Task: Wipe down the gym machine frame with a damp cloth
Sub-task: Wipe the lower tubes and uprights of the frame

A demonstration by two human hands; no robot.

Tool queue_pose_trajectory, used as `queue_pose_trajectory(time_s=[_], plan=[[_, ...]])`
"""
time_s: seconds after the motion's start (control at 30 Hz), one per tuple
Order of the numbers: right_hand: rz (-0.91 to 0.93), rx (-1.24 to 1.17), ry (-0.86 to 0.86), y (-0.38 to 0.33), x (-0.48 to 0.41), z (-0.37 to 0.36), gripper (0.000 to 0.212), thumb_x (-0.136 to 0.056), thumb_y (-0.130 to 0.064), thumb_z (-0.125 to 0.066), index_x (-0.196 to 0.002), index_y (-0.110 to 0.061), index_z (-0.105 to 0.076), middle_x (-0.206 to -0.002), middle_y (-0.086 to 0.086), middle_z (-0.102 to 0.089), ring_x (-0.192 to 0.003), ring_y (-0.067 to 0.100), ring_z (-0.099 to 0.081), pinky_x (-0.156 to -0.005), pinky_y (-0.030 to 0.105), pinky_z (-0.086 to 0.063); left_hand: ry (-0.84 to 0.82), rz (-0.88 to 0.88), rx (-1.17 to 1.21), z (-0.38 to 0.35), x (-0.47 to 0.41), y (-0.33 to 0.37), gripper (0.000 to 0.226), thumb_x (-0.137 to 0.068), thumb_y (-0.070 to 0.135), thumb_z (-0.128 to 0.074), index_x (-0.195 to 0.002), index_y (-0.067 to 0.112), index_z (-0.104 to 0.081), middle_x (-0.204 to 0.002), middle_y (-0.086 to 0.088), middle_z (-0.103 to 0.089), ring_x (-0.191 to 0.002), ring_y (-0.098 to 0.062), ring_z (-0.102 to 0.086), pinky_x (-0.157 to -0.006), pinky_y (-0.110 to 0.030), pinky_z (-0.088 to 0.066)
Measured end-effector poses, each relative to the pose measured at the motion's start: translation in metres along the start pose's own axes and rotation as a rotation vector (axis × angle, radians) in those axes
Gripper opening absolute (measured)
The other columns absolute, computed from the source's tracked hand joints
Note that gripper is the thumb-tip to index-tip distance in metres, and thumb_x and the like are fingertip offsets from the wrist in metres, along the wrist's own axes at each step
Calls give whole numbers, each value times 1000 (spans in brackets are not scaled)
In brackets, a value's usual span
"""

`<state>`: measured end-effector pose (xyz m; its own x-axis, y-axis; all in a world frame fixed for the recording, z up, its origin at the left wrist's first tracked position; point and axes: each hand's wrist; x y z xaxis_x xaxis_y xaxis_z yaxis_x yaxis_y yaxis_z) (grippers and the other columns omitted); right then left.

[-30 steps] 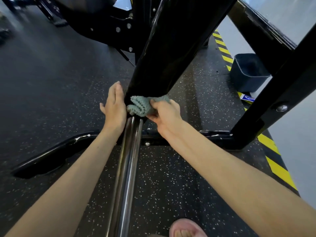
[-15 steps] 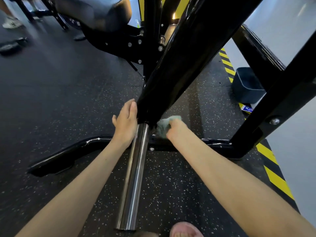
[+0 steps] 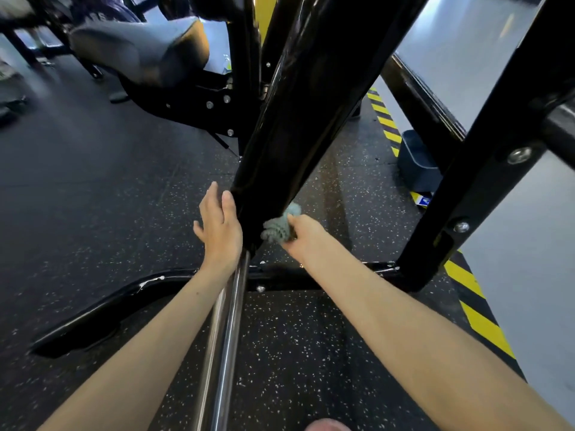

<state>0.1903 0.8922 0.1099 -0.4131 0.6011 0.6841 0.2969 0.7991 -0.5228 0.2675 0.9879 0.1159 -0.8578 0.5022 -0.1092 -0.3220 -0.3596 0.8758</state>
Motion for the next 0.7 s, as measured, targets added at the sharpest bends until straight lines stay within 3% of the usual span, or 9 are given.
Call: queue_pose_trajectory(time_s=[0.07, 0.13, 0.23, 0.3, 0.37, 0.43, 0.5, 0.6, 0.7], plan=[[-107, 22, 7, -10, 5, 0, 19, -98, -10, -47, -113, -3, -55, -121, 19, -61, -111, 36, -59, -88, 45, -51, -5, -7, -7, 4, -3, 11, 49, -105, 39, -20, -151, 22, -23, -155, 3, -25, -143, -12, -20, -120, -44, 3], [44, 200, -9, -22, 32, -5, 19, -96, -11, -49, -110, -2, -58, -115, 21, -62, -101, 36, -61, -90, 45, -50, -21, -25, 3, 9, -9, 21, 48, -105, 38, -20, -151, 23, -24, -155, 3, -25, -143, -12, -20, -120, -43, 1], [89, -168, 29, -52, 52, -14, 8, -95, -3, -50, -98, -6, -56, -101, 10, -60, -82, 22, -58, -75, 32, -53, -20, -44, 31, 12, -16, 35, 47, -105, 38, -20, -150, 25, -26, -155, 6, -27, -143, -10, -20, -119, -40, 2], [100, -199, 71, -66, 65, -18, 14, -95, -1, -51, -83, -8, -52, -99, 10, -57, -86, 22, -56, -68, 28, -50, -32, -47, 44, 9, -15, 45, 47, -105, 39, -20, -150, 25, -27, -154, 5, -28, -142, -10, -21, -120, -41, 1], [107, -40, 55, -67, 71, -20, 12, -98, 0, -47, -99, -3, -58, -115, 16, -57, -100, 28, -58, -64, 21, -49, -51, -56, 46, 5, -12, 56, 46, -106, 38, -20, -149, 25, -28, -153, 5, -30, -142, -11, -22, -120, -43, -1], [50, 32, 70, -59, 74, -19, 30, -98, 2, -43, -127, 2, -51, -128, 17, -55, -115, 30, -57, -74, 22, -51, -52, -53, 54, 3, -9, 62, 46, -106, 38, -19, -149, 26, -30, -152, 5, -31, -142, -11, -22, -120, -43, 1], [34, 23, 94, -63, 80, -20, 33, -95, 3, -45, -127, -2, -51, -129, 14, -58, -116, 28, -58, -89, 34, -51, -44, -40, 61, 3, -12, 67, 47, -105, 40, -18, -149, 26, -28, -153, 5, -30, -143, -10, -20, -119, -42, 4], [155, 32, 105, -81, 103, -24, 31, -98, 2, -43, -127, 3, -51, -132, 19, -55, -119, 30, -56, -89, 30, -52, -40, -44, 49, 7, -19, 73, 48, -105, 39, -18, -149, 25, -28, -153, 6, -30, -143, -8, -18, -119, -42, 5], [364, -106, 127, -90, 119, -30, 28, -99, -3, -42, -121, -4, -59, -103, 12, -64, -86, 20, -64, -75, 25, -55, -31, -62, 60, 7, -17, 82, 47, -105, 38, -18, -149, 24, -29, -152, 6, -32, -142, -10, -21, -118, -42, 5]])
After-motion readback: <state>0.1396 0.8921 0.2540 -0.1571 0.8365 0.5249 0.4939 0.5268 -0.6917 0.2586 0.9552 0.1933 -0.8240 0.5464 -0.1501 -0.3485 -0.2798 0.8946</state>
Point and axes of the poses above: each hand's wrist, its own x-axis away from the middle knuckle, its own z-axis out of the back of the hand, y = z × x
